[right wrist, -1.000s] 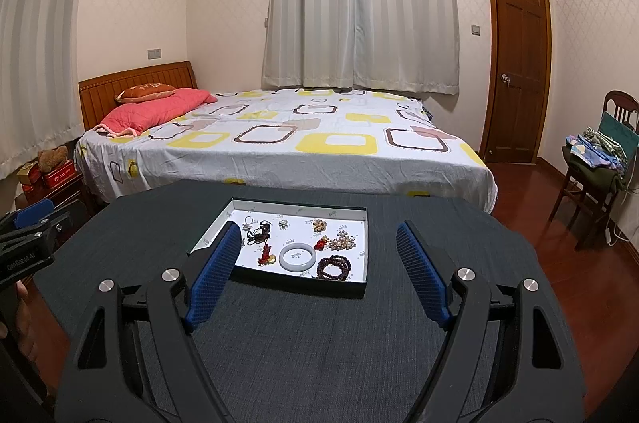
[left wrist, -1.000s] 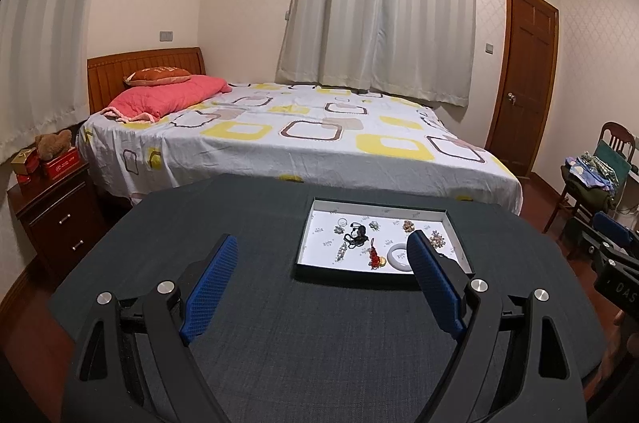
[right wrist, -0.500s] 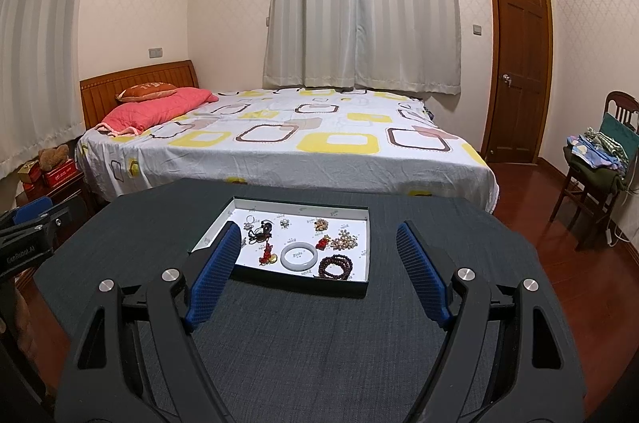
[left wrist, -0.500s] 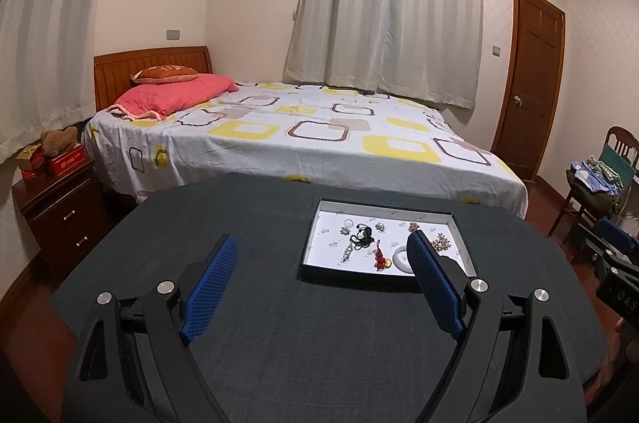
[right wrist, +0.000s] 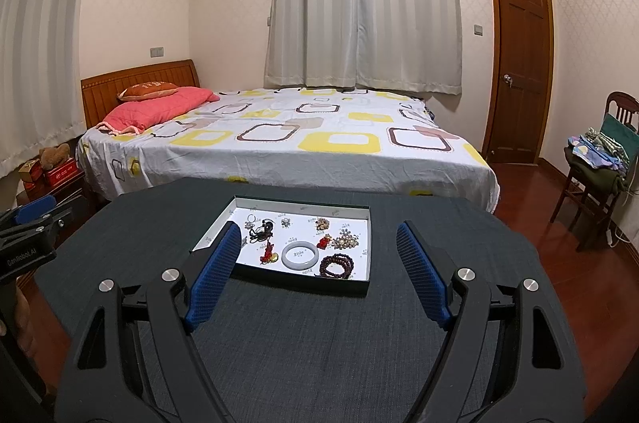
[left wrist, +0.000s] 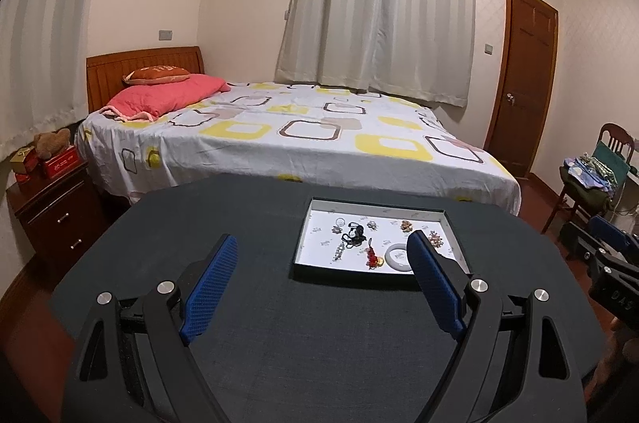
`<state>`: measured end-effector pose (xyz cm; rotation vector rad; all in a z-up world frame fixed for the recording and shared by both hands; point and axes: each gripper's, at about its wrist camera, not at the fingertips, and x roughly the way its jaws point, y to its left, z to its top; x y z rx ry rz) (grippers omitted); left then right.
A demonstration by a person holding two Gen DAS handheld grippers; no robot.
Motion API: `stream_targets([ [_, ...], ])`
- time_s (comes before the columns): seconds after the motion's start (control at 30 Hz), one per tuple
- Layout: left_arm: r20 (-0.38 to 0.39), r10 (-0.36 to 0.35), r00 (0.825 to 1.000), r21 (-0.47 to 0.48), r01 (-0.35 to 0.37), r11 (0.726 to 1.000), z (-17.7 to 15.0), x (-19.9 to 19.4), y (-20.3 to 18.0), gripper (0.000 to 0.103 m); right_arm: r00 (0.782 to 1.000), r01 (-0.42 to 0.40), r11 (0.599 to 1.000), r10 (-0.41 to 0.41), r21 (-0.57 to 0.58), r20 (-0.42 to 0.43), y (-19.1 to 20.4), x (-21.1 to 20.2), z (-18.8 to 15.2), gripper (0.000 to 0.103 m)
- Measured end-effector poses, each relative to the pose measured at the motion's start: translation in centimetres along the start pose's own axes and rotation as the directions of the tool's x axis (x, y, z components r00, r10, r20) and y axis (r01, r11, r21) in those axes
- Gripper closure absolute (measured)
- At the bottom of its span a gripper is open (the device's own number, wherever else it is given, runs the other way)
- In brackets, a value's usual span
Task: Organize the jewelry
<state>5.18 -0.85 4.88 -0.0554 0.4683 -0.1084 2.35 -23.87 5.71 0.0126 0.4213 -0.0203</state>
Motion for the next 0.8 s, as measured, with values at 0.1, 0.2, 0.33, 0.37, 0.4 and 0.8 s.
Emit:
stream_targets([
  [0.1,-0.012,-0.019,1.0,0.0,0.019,1.0,-0.1,0.2,-0.2,0.019,1.0,0.0,1.0,0.0,-0.001,-0.002,0.1,-0.1,0.1,0.025],
  [0.2,-0.018,-0.014,1.0,-0.001,0.014,1.0,-0.2,0.3,-0.3,0.019,1.0,0.0,1.0,0.0,0.0,0.0,0.1,0.0,0.0,0.025],
  [0.33,0.006,0.06,0.998,0.033,-0.06,0.998,-0.3,0.3,-0.9,0.018,1.0,0.0,1.0,0.0,0.002,-0.001,0.1,-0.1,0.1,0.025],
  [0.37,0.015,0.068,0.998,0.036,-0.068,0.997,-0.3,0.2,-1.0,0.018,1.0,0.0,1.0,0.0,0.0,-0.001,0.1,0.0,0.0,0.025],
  [0.4,0.018,0.067,0.998,0.038,-0.068,0.997,-0.3,0.2,-1.0,0.018,1.0,0.0,1.0,0.0,0.0,-0.001,0.1,0.0,0.0,0.025],
  [0.8,-0.033,0.049,0.998,-0.004,-0.049,0.999,-0.6,1.9,0.0,0.018,1.0,0.006,1.0,-0.006,0.01,-0.021,0.3,0.8,-0.6,0.025],
])
